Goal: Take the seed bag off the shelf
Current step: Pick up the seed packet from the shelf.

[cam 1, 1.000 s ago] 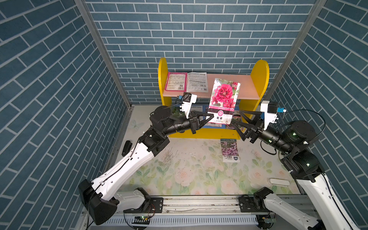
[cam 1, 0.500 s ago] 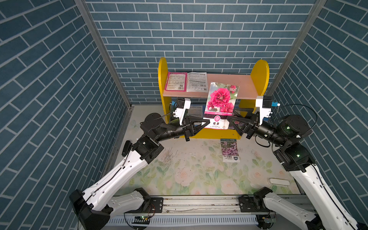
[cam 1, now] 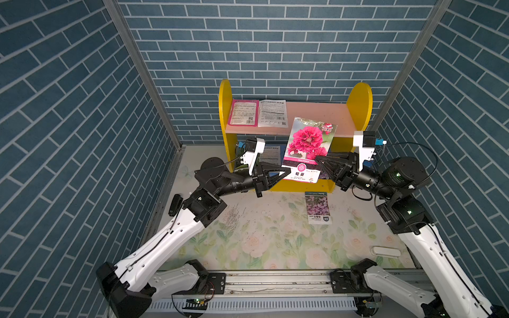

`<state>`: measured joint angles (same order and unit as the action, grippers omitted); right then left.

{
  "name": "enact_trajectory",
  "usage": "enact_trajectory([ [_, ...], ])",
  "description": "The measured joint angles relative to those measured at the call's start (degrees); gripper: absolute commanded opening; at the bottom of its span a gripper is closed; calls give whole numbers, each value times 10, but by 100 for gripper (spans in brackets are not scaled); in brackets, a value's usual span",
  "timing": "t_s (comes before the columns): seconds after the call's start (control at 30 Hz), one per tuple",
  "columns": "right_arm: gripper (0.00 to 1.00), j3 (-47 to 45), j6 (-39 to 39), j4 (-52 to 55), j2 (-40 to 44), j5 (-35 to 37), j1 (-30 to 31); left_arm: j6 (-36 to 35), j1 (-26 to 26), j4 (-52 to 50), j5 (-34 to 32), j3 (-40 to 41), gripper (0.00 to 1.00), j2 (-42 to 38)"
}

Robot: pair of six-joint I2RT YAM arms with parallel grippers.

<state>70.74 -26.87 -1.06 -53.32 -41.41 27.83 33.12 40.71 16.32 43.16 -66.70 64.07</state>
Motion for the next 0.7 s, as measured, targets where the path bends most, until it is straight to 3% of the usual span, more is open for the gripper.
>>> enact_trajectory([
  [0.03,0,0,-2,-1,0,-2,0,-2,0,-1,0,0,1,0],
  [0.13,0,0,-2,-2,0,-2,-1,-11,0,-9,-10,0,17,0],
  [0.2,0,0,-2,-2,0,-1,-1,-20,0,-29,-22,-2,38,0],
  [0.4,0,0,4,32,12,15,-2,-63,1,-120,-70,-29,86,9],
  [0.5,0,0,18,74,21,38,-3,-86,1,-164,-92,-40,98,9],
  [0.7,0,-50,34,137,58,74,-3,-119,1,-247,-134,-45,100,-10],
])
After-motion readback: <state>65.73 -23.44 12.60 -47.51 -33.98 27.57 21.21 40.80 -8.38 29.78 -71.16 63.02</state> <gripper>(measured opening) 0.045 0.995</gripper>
